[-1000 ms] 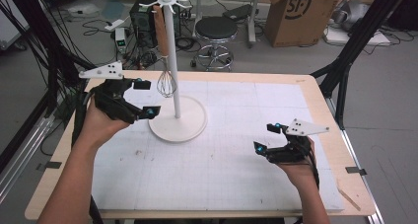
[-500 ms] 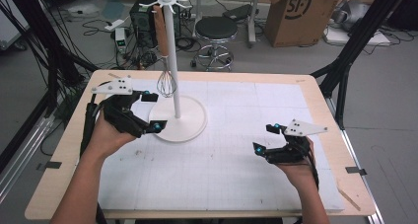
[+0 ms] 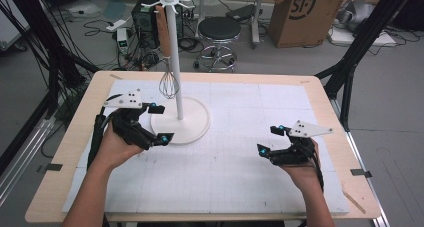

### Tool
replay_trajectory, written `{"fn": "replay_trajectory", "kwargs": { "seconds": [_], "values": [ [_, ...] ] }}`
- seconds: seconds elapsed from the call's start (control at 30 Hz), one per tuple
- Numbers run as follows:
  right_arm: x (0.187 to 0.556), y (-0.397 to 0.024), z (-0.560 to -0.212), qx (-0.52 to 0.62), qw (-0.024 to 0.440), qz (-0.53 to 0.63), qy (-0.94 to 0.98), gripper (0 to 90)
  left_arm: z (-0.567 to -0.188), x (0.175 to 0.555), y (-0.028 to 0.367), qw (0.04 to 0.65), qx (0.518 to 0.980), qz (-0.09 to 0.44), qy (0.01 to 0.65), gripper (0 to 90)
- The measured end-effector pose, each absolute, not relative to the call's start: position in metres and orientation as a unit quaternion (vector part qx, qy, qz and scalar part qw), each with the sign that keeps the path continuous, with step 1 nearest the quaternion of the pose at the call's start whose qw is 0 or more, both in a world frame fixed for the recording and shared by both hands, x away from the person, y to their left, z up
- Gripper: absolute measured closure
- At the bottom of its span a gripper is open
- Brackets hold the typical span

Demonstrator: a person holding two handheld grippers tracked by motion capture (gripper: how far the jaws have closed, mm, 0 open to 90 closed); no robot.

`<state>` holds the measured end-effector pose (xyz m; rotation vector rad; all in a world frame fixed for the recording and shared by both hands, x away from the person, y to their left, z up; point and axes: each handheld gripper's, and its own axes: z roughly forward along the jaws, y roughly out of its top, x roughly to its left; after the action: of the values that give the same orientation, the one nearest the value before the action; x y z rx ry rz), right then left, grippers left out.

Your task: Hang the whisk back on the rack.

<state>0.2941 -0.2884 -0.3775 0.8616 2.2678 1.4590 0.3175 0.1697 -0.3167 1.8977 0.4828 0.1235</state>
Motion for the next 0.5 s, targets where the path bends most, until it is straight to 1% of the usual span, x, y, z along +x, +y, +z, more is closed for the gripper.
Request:
{"fn": "replay_trajectory", "kwargs": {
  "seconds": [0.27, 0.5],
  "values": [
    [0.294, -0.289, -0.377, 0.300, 0.156, 0.510, 0.791, 16.2, -0.336, 0.307, 0.170, 0.556, 0.802, 0.053, 0.210, 1.6],
    [0.295, -0.287, -0.379, 0.302, 0.154, 0.507, 0.792, 16.2, -0.358, 0.299, 0.175, 0.545, 0.804, 0.049, 0.231, 1.6]
  ]
}}
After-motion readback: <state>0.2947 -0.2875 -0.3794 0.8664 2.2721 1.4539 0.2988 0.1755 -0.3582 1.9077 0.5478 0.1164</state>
